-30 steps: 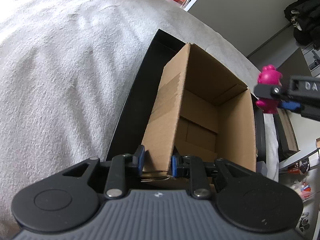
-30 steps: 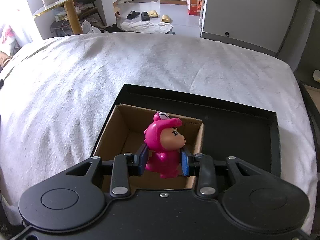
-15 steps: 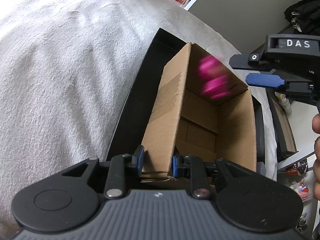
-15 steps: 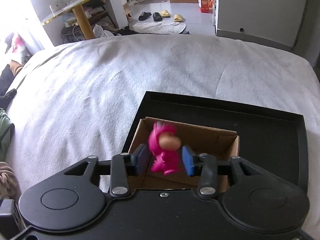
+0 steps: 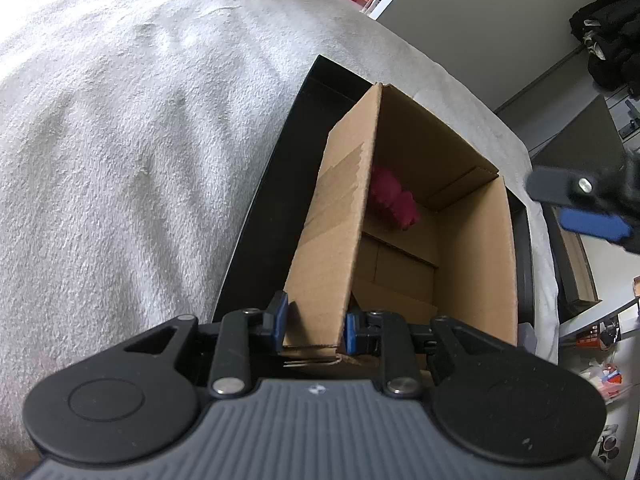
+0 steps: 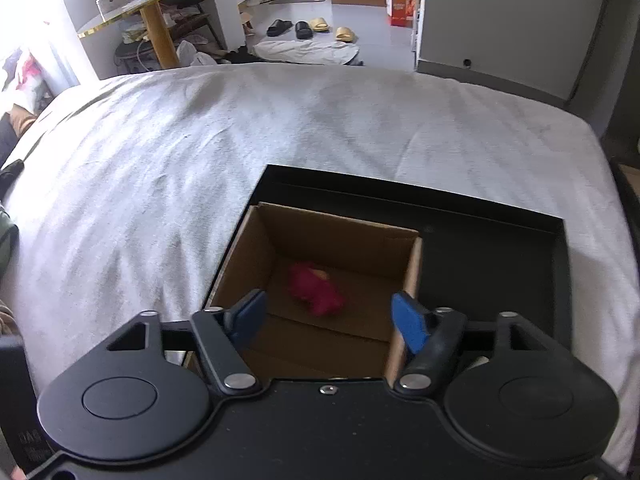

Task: Organize rigid objects
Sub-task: 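Move the right gripper back to the green cup container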

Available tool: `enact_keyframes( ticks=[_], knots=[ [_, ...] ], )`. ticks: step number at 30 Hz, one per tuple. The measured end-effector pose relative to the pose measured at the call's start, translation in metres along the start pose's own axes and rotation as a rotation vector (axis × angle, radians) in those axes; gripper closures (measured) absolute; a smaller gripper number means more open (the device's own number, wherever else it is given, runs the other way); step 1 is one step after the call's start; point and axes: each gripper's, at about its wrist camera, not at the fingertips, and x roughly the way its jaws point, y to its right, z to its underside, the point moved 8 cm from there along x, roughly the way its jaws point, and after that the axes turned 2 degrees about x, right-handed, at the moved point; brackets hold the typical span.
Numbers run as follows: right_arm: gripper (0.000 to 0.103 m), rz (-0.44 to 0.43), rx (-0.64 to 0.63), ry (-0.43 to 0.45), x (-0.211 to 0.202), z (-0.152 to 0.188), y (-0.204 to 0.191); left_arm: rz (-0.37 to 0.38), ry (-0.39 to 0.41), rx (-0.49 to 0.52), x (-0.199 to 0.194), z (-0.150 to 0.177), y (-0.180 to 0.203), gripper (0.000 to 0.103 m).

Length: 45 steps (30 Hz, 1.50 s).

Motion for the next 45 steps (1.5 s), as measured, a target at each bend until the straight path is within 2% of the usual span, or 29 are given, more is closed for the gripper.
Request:
enact_keyframes(
  ticks=[11, 17, 36, 45],
  knots=[
    [0.021, 0.083, 0.059, 0.039, -0.028, 0.015, 0.05, -0.031, 0.008, 0.025, 0.001, 0.0, 0.004, 0.078],
    [0.018, 0.095, 0.125, 0.043, -0.038, 0.028, 0.083, -0.065, 0.005, 0.039, 0.001, 0.001, 0.005, 0.077],
    [0.019, 0.102, 0.256, 0.052, -0.045, 0.064, 0.154, -0.152, 0.008, 0.075, 0.01, 0.002, 0.01, 0.079],
    [0.028, 0.101, 0.371, 0.002, -0.026, 0.092, 0.187, -0.19, 0.022, 0.097, 0.012, 0.002, 0.015, 0.081]
  ],
)
